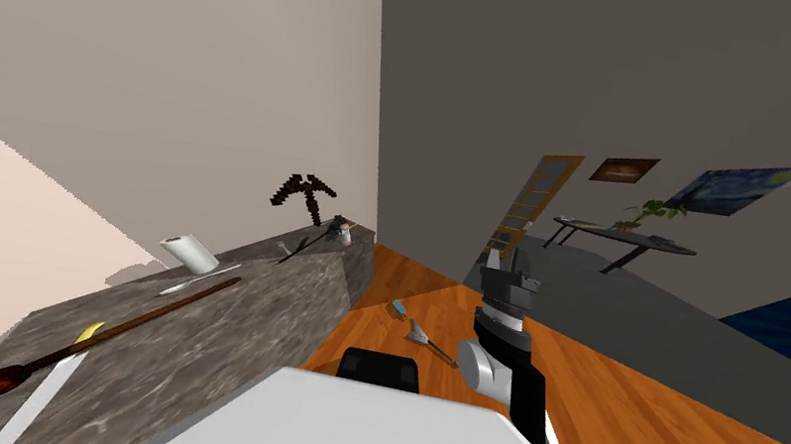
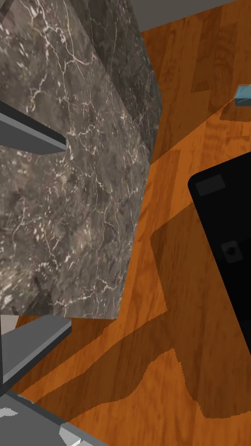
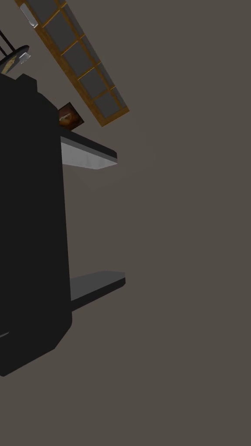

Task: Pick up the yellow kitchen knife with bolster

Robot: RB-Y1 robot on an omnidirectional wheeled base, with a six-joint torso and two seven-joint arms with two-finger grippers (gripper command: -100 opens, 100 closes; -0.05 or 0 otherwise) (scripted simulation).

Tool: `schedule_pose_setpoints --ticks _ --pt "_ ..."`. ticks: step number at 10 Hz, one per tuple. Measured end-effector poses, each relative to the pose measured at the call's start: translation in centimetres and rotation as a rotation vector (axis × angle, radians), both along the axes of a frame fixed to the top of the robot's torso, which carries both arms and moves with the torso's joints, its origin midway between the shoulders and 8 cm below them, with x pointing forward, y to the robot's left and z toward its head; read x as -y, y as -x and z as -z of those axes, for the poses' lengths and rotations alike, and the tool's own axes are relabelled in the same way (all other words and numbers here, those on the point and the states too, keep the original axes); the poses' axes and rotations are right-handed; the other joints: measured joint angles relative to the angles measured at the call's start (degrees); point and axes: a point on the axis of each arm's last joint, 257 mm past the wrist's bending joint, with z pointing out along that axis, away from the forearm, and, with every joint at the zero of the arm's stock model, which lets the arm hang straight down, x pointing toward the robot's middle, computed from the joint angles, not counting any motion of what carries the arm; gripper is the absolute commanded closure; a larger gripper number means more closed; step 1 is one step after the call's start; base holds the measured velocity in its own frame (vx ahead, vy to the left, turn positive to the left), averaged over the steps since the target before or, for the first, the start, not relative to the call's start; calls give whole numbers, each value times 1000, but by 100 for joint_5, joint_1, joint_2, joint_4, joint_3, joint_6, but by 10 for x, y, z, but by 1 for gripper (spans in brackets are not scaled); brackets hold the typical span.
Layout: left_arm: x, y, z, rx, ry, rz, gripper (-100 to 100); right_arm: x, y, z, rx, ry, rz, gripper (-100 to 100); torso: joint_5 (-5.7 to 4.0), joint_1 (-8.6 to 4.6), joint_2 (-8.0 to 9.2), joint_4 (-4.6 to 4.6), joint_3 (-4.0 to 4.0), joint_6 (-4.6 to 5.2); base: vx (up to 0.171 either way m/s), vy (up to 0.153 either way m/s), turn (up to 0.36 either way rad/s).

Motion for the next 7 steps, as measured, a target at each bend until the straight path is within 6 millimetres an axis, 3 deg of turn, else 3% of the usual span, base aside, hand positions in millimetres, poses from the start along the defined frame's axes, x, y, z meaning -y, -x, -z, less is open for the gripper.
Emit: schedule_pose_setpoints --ticks 4,7 --pt "-49 59 -16 -182 -55 1 -100 0 0 0 0 0 0 0 11 53 -17 -5 -11 8 154 264 -368" --pt "-84 91 -25 -283 -106 5 -100 0 0 0 0 0 0 0 11 45 -10 -2 -5 2 85 264 -198"
